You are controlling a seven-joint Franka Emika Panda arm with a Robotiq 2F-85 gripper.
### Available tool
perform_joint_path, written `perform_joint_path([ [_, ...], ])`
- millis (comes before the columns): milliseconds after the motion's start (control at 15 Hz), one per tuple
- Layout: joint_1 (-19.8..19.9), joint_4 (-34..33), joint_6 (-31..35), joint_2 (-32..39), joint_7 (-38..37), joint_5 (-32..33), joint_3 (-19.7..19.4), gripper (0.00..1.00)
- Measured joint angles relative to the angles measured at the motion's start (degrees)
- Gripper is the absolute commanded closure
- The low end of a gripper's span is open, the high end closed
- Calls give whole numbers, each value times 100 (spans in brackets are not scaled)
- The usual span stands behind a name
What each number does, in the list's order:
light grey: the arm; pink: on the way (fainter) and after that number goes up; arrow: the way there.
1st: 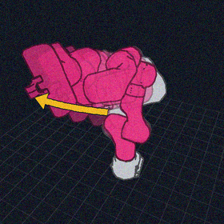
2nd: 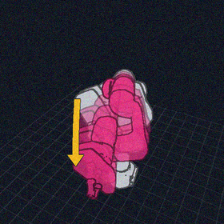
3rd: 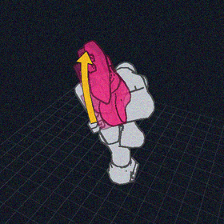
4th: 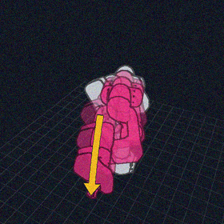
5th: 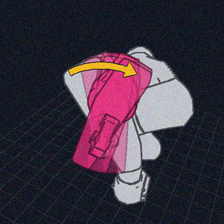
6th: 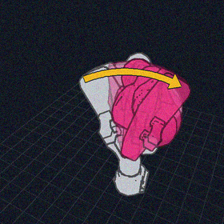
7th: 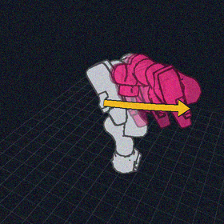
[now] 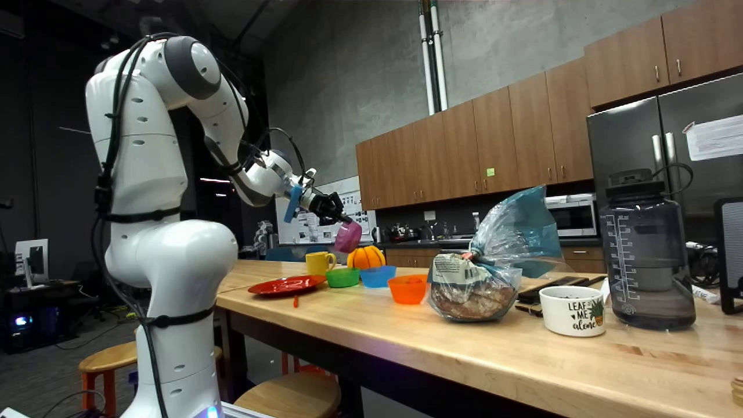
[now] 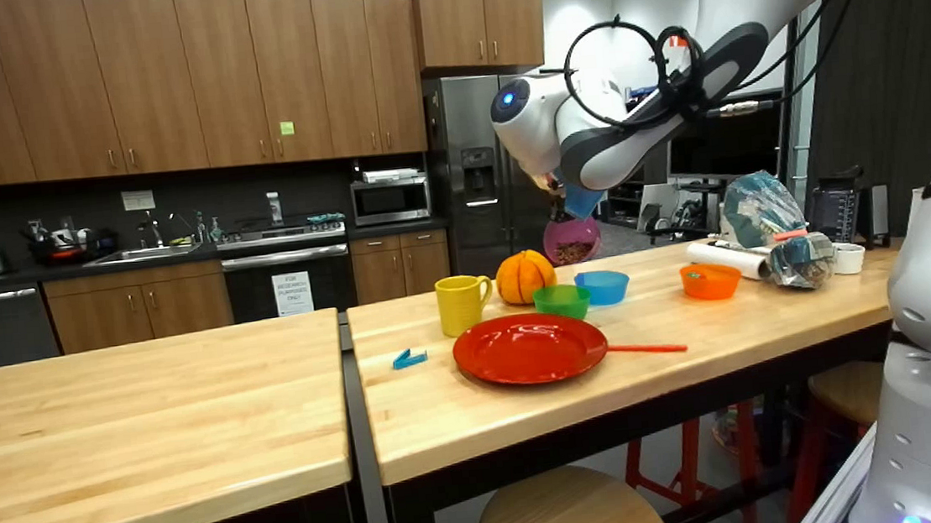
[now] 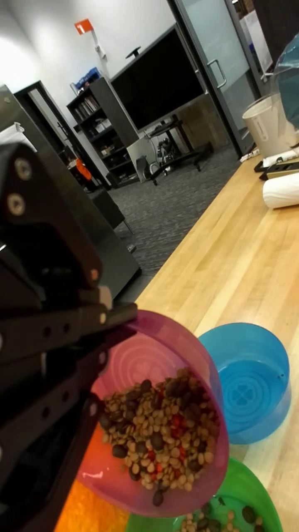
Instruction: Pour the contents in the purple bowl into the green bowl.
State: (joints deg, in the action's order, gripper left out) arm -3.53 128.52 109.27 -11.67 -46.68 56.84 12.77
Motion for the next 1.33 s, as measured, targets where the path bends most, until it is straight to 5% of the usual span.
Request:
perform_joint_path([
  [1333,-862,54,-1464,677,-703,1294,351,99],
])
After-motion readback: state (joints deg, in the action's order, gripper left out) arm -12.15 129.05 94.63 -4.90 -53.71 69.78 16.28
